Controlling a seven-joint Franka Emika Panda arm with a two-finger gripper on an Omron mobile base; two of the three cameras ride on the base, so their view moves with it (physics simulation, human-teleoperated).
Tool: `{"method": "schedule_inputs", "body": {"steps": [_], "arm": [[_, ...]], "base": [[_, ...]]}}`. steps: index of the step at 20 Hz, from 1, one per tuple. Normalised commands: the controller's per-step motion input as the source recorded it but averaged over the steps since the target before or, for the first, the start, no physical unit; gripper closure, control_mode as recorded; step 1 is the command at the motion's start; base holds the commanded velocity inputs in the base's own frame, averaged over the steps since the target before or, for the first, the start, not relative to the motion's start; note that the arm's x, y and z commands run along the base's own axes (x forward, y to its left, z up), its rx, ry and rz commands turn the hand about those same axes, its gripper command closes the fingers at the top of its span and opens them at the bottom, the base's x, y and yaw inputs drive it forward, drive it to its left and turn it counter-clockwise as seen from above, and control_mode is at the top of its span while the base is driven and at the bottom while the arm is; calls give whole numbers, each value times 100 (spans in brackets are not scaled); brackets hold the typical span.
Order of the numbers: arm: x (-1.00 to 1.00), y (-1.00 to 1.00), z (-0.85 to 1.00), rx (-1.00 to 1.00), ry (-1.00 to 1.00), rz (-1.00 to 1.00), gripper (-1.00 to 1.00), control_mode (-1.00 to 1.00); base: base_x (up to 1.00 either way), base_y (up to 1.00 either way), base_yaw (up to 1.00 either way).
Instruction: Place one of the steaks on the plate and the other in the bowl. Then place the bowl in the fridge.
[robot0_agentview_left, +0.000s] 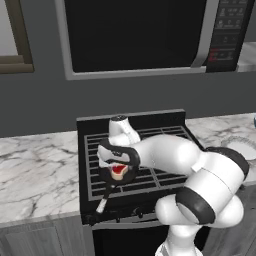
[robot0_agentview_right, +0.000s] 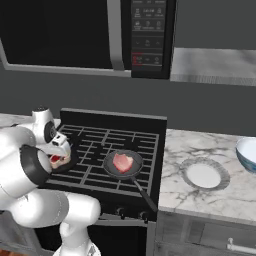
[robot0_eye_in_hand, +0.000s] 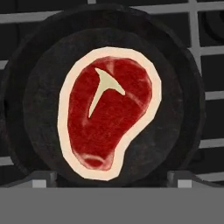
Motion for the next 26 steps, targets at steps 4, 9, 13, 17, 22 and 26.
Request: {"method": "schedule_inputs", "body": {"steps": [4,9,13,17,22,26], "arm": [[6,1,-31,0,0,0,-100,-100],[0,5,-42,0,0,-1,-100,-100],[8,1,-36,0,0,-3,-100,-100],[6,1,-24,0,0,-2,100,-100],[-5,0,-1,0,-6,0,100,-100],[-39,-13,19,0,-18,-3,100,-100]], "base": [[0,0,0],[0,0,0],[0,0,0],[0,0,0],[0,0,0],[0,0,0]]}}
